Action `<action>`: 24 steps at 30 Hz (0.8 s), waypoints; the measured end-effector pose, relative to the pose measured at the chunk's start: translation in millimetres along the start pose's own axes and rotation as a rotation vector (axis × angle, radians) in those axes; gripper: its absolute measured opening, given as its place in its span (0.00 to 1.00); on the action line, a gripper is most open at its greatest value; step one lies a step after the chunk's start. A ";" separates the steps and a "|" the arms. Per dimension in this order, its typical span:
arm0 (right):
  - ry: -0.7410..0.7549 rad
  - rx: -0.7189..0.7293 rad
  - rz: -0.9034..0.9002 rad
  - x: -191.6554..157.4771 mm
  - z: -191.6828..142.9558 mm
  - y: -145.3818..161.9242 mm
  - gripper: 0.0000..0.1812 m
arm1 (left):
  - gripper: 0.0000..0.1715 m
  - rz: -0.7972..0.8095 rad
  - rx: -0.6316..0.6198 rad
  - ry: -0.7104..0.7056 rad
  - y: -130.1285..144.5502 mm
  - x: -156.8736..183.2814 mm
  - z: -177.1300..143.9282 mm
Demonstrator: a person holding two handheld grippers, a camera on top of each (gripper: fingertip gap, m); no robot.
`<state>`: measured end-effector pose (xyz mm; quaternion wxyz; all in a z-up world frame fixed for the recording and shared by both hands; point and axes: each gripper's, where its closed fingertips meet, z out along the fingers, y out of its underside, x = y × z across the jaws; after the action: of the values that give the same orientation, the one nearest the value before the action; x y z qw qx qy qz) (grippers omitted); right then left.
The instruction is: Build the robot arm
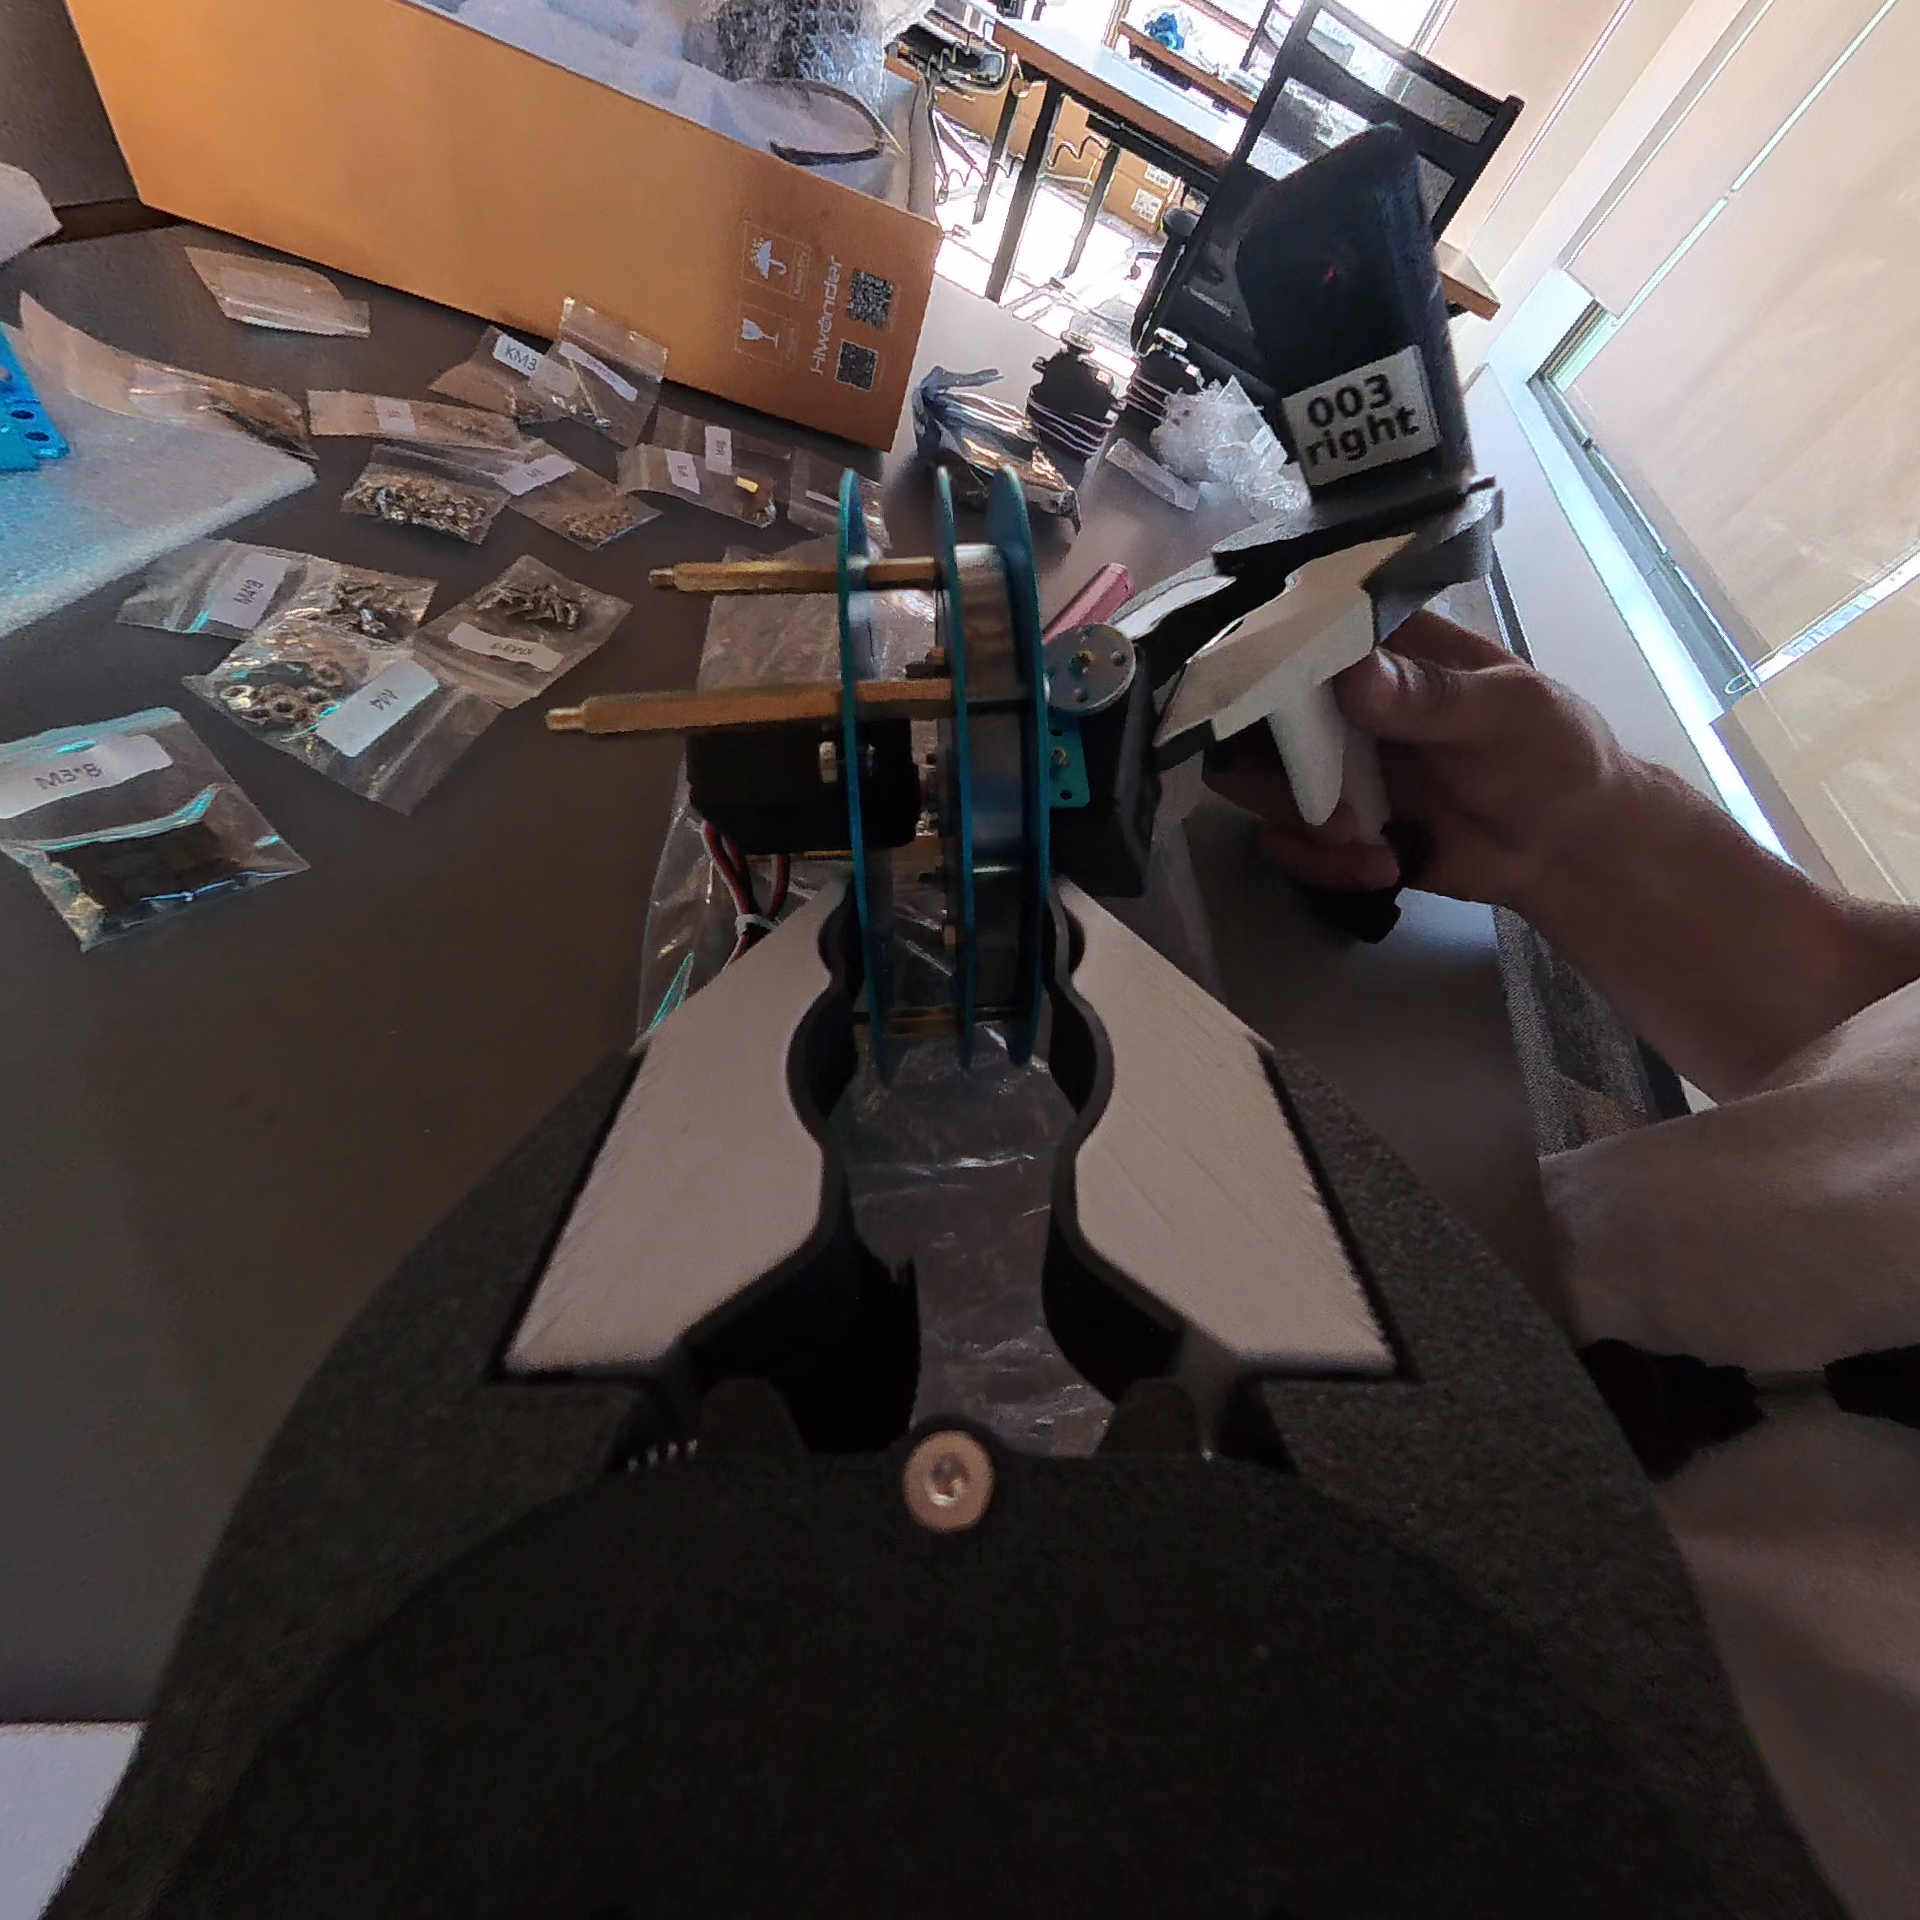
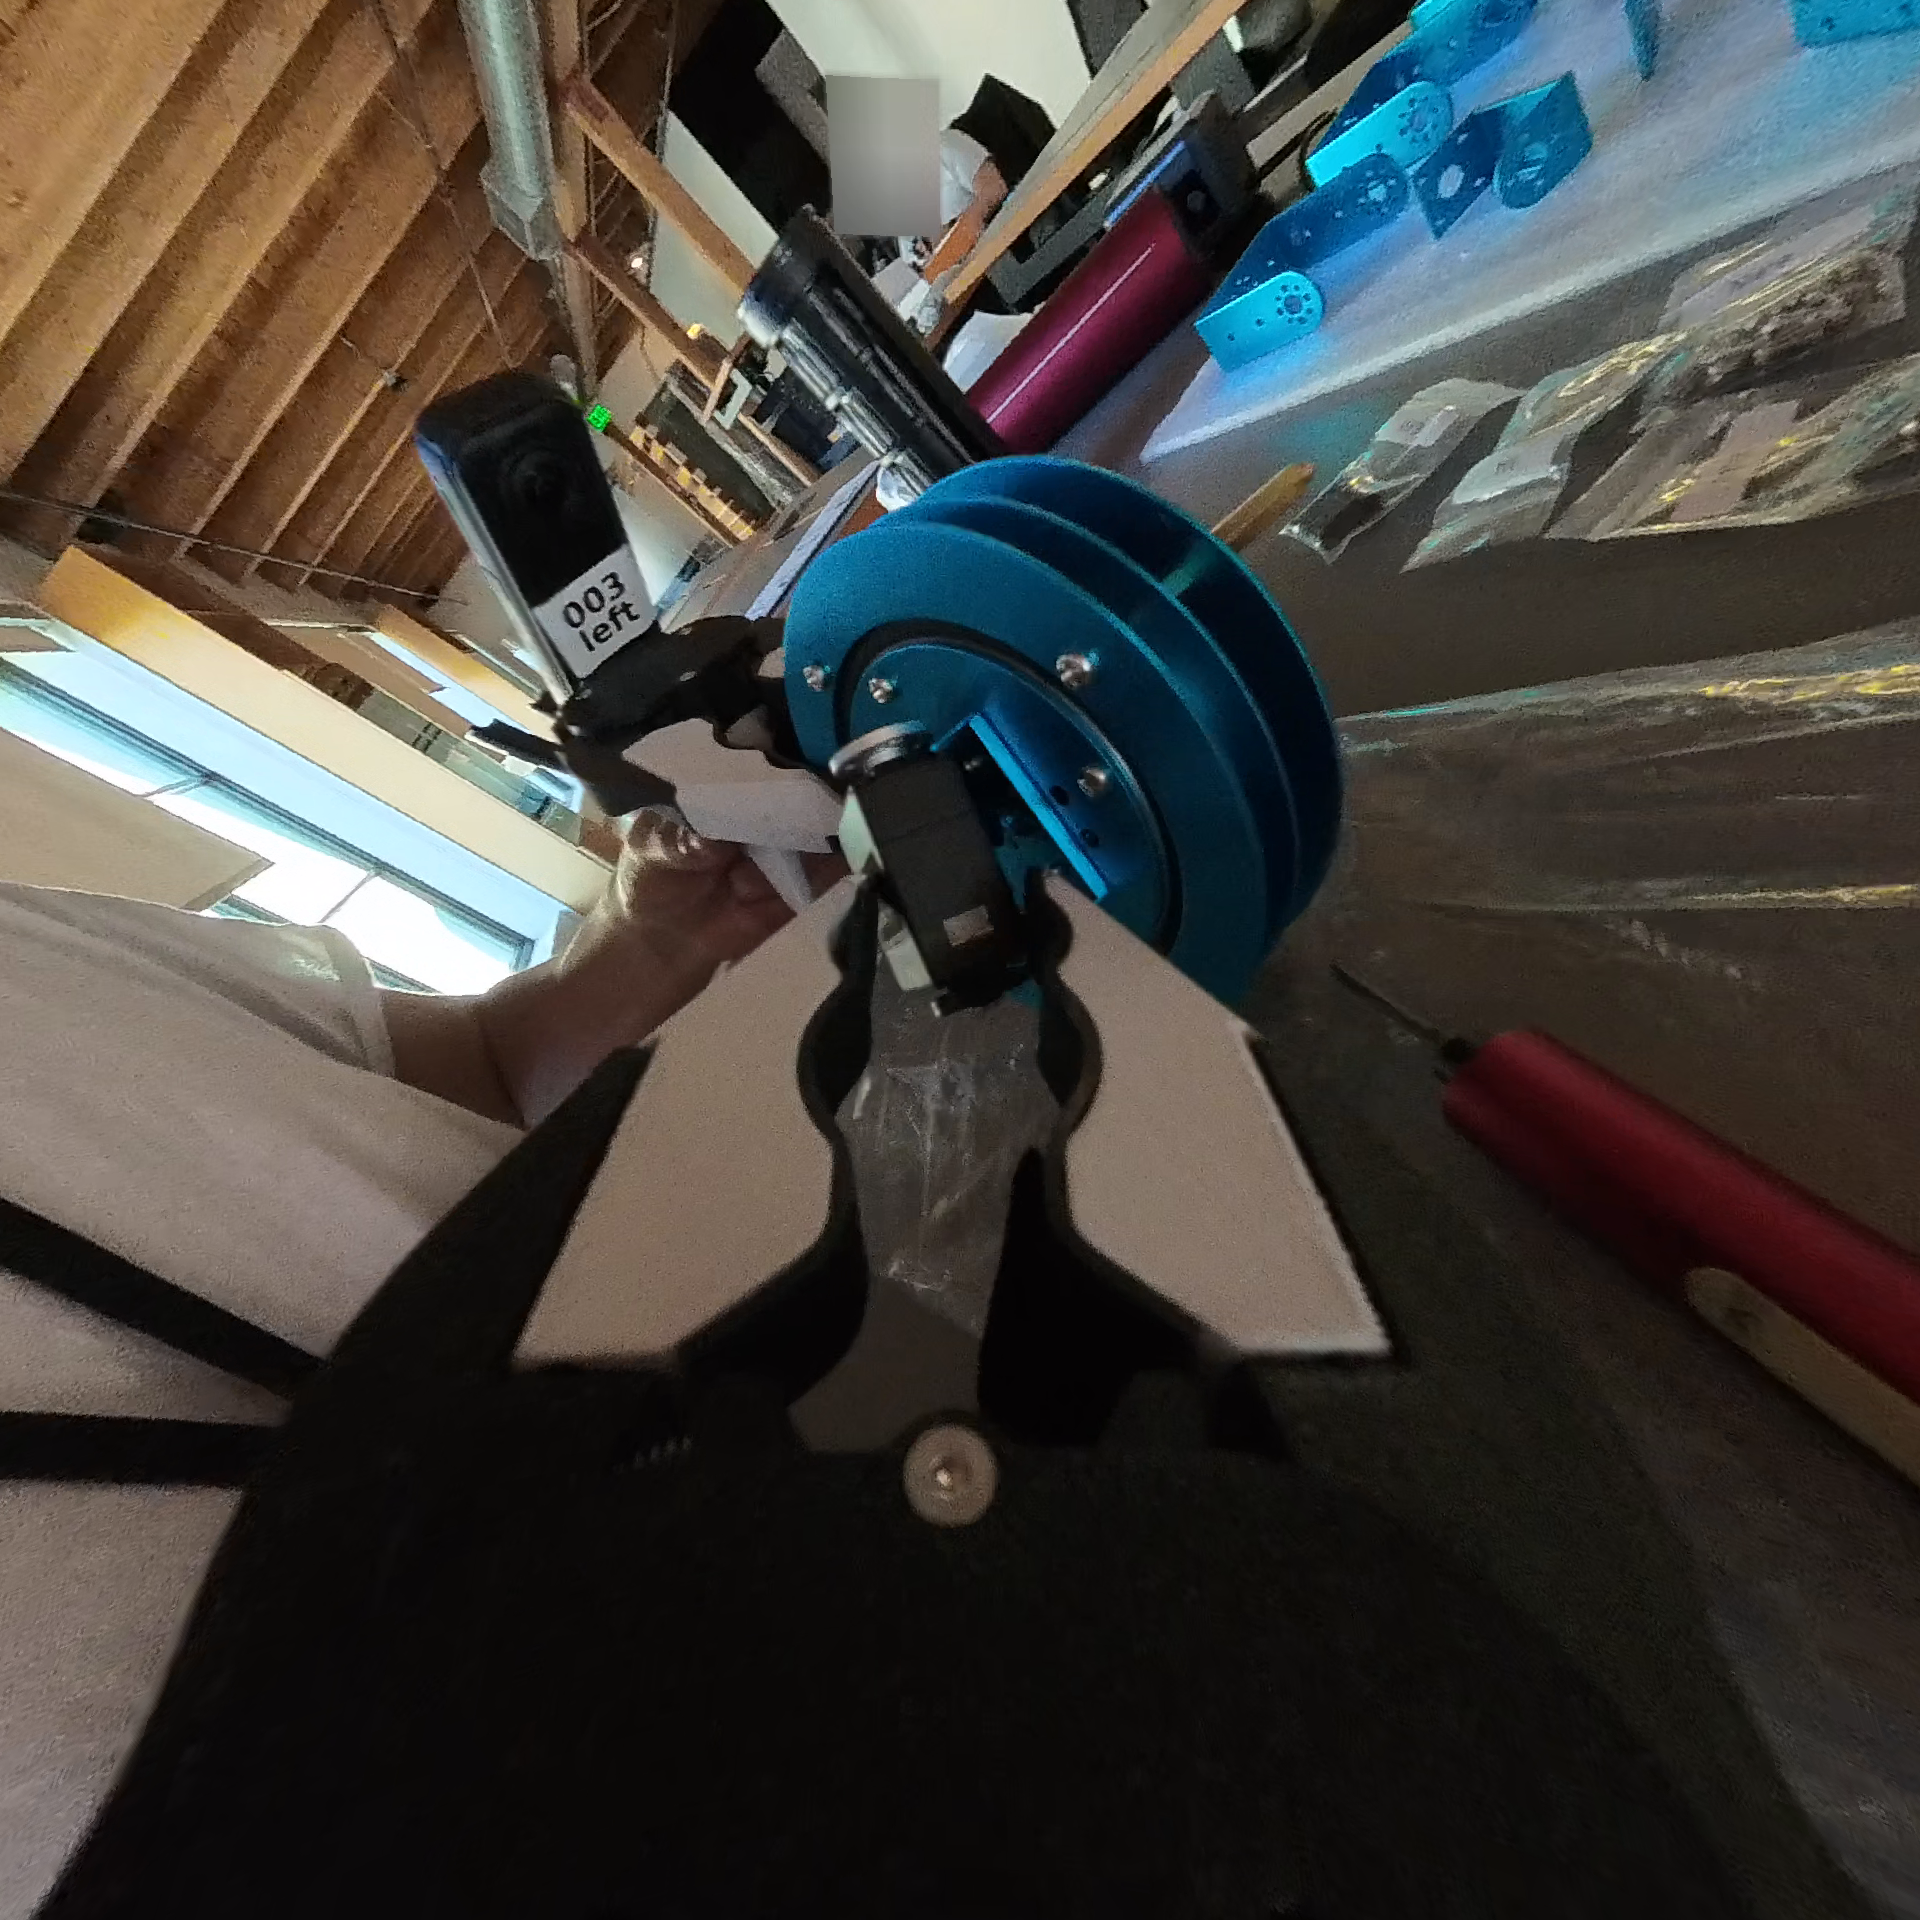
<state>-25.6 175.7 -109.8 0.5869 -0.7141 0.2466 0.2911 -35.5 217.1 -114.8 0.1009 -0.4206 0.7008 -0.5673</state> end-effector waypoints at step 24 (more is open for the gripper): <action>0.586 0.099 -0.558 -6.3 -3.2 -8.1 0.10 | 0.19 -0.020 0.000 -0.030 0.3 -2.3 1.2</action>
<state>-24.0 174.1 -99.2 0.5819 -0.7773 0.2137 -0.1075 -33.5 217.9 -116.3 0.1058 -0.4361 0.6949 -0.5619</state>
